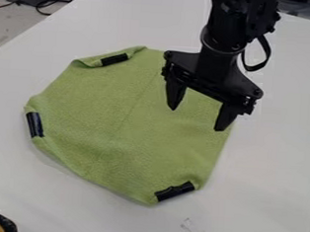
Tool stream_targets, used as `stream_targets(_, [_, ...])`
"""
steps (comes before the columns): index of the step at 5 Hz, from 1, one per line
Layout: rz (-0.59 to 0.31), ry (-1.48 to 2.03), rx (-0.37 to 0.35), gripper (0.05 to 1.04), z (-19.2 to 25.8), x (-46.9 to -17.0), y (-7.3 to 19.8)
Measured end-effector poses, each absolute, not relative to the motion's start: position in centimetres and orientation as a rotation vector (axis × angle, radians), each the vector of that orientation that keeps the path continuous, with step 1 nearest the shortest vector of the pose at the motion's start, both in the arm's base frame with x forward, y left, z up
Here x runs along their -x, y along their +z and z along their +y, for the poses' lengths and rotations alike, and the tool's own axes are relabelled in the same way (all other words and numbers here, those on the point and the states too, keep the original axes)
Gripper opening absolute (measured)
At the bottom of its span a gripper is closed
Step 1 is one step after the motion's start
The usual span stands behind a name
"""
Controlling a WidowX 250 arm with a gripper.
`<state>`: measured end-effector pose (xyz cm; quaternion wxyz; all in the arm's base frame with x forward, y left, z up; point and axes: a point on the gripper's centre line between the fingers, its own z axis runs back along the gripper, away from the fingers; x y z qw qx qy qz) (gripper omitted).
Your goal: Folding the cloth from bottom left to top right.
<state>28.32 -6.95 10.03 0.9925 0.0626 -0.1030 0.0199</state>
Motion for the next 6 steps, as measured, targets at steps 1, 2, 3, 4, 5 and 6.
stream_targets(1, [-0.178, 0.044, -0.138, 1.0, -6.8, -28.0, 9.2])
stream_targets(2, [-0.219, 0.112, -0.185, 1.0, -5.9, -26.5, 9.3])
stream_targets(3, [-0.292, 0.136, -0.161, 1.0, -5.0, -25.3, 9.8])
stream_targets(4, [-0.297, 0.242, -0.159, 1.0, -2.0, -23.8, 9.8])
stream_targets(5, [-0.297, 0.35, -0.161, 1.0, 2.3, -22.1, 8.7])
stream_targets(6, [-0.289, 0.398, -0.178, 1.0, 5.2, -21.9, 8.0])
